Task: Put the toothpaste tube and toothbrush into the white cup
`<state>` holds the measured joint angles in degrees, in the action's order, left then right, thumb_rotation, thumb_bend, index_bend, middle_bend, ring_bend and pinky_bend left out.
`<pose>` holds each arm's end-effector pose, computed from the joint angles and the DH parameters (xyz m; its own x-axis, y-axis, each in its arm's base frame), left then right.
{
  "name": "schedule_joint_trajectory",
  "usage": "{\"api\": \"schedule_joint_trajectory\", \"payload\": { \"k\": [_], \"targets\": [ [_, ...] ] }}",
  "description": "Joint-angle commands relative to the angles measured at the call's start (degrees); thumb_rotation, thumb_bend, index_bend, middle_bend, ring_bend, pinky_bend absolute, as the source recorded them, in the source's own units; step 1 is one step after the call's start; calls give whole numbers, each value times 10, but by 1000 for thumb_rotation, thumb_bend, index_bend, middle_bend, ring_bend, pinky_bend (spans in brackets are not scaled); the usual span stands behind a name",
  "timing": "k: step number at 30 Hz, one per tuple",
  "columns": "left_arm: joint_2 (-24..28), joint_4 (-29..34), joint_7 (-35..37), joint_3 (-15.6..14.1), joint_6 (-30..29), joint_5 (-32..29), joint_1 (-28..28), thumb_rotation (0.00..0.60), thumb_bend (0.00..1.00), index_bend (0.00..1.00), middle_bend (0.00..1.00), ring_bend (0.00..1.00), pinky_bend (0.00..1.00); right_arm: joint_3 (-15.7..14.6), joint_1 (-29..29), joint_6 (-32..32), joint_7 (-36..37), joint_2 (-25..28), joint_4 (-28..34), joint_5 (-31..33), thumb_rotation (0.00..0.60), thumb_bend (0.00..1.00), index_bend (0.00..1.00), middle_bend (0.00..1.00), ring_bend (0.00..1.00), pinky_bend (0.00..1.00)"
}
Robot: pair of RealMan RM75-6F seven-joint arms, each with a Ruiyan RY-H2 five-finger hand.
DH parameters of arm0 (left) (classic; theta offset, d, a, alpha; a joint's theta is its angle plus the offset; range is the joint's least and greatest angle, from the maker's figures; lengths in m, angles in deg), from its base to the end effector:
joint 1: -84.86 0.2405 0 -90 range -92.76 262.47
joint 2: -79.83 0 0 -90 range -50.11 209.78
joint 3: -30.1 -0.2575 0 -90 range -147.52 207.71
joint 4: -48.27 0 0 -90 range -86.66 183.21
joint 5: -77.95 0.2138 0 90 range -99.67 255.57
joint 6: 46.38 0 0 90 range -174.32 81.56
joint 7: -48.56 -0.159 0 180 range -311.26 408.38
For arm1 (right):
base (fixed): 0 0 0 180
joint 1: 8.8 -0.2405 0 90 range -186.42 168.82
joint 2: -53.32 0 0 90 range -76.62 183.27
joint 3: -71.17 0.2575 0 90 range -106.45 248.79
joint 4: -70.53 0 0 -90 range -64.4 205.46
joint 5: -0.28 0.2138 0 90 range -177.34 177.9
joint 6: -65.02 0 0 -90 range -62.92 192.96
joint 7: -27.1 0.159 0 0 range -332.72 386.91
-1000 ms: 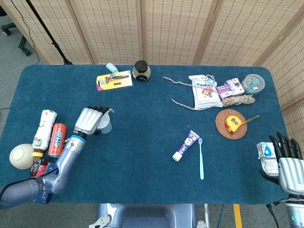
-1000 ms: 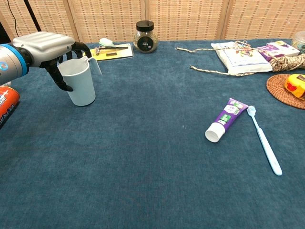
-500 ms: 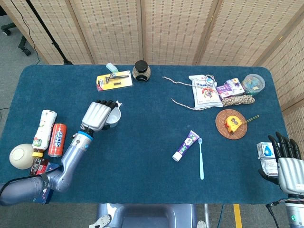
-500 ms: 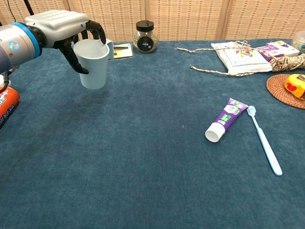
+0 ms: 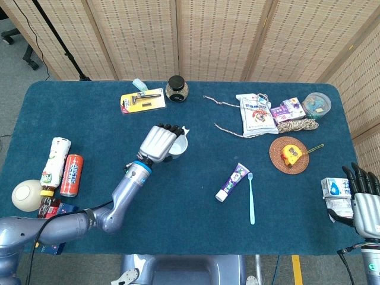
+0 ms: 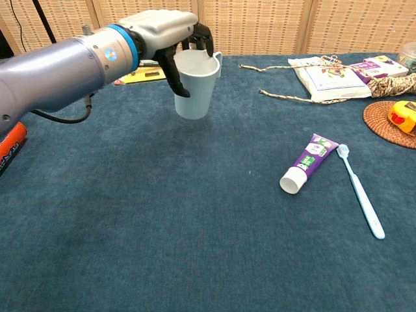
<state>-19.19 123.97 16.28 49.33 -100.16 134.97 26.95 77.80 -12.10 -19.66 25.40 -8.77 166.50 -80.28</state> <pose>-0.0269 0.4083 -0.0494 0.5054 0.0728 0.8598 0.7703 -0.4872 -0.4115 -0.3169 -0.2003 0.1760 0.3853 0.0411 0.9219 -0.9197 0.0989 0.3800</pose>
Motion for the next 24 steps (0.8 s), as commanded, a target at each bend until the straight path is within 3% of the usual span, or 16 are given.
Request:
{"api": "schedule_joint_trajectory", "payload": {
  "k": [1, 7, 19, 22, 24],
  "targets": [
    [-46, -39, 39, 9, 9, 10, -22, 600, 114, 306, 325, 324, 378, 1, 1, 1, 4, 1, -3, 4, 600, 0, 0, 0, 0, 0],
    [-104, -111, 108, -2, 17, 48, -37, 600, 115, 307, 323, 314, 378, 3, 2, 1, 8, 3, -6, 11, 600, 0, 0, 0, 0, 0],
    [-151, -197, 204, -16, 22, 93, -40, 600, 115, 296, 304, 279, 378, 6, 5, -1, 19, 8, -6, 15, 600, 0, 0, 0, 0, 0],
    [-153, -206, 235, -17, 26, 103, -38, 600, 109, 235, 185, 147, 340, 6, 5, -3, 20, 8, -6, 14, 600, 0, 0, 0, 0, 0],
    [-150, -206, 249, -20, 32, 108, -37, 600, 102, 168, 58, 34, 229, 6, 5, -4, 20, 8, -6, 13, 600, 0, 0, 0, 0, 0]
  ]
}}
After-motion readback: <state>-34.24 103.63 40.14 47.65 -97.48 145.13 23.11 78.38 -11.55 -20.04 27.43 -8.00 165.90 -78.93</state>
